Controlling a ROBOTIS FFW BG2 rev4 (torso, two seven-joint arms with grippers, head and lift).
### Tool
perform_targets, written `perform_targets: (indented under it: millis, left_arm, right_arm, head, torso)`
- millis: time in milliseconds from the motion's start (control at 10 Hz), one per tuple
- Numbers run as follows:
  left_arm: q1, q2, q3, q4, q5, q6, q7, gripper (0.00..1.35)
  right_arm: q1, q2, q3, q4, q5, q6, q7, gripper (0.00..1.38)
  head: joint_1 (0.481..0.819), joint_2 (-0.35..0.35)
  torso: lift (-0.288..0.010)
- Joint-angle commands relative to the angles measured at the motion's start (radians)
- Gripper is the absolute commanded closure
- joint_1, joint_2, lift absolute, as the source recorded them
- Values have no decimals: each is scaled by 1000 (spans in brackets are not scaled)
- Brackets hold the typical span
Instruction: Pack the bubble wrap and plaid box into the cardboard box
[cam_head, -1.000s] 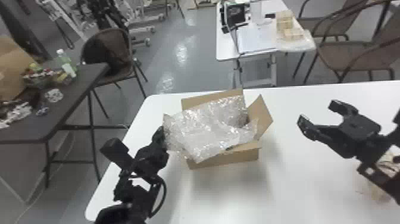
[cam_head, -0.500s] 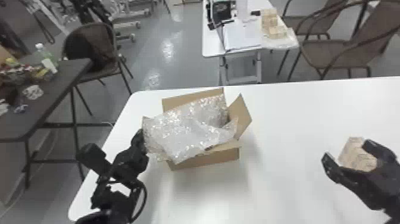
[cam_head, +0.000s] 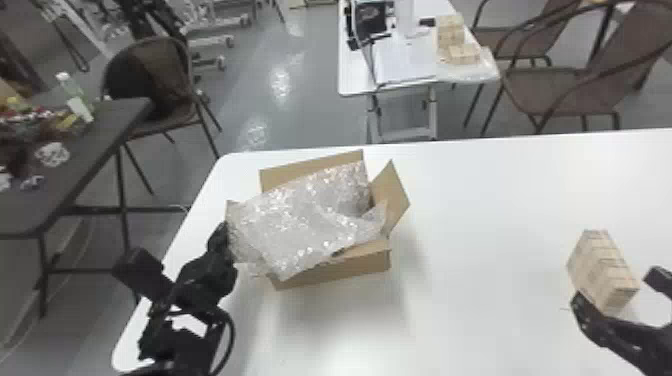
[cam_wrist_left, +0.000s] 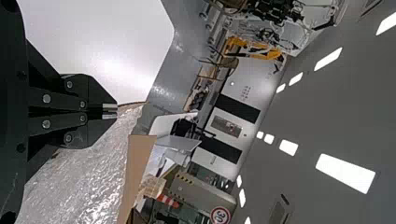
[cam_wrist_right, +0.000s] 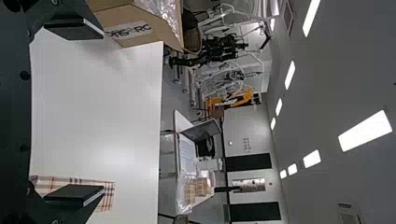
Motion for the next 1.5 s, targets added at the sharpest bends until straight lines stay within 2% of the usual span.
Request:
perform_targets:
  millis: [0,300,600,900,1400]
  left_arm:
    - [13,-8,17,-6,1,0,-4,1211]
    - [19,-15,32,-8,-1,5,-12,1211]
    - [7,-15,21,-6,-5,15,-13,1211]
    - [-4,-14,14,-2,-9,20,-15,1211]
    - [-10,-17,9,11,-7,20,-22,1211]
  right_arm:
    - [52,1,-32,-48,22,27,2,130]
    - [109,1,-110,-12,77,-2,10,130]
    - [37,1,-174,124,126,-68,27,130]
    - [-52,1,-173,241,140,-102,36,130]
    - [-157,1,-145,392,137,-160,36,130]
  head:
    - [695,249]
    - [695,235]
    - [695,176]
    - [695,141]
    - [695,132]
  torso:
    - [-119]
    - [-119]
    - [-119]
    - [-119]
    - [-119]
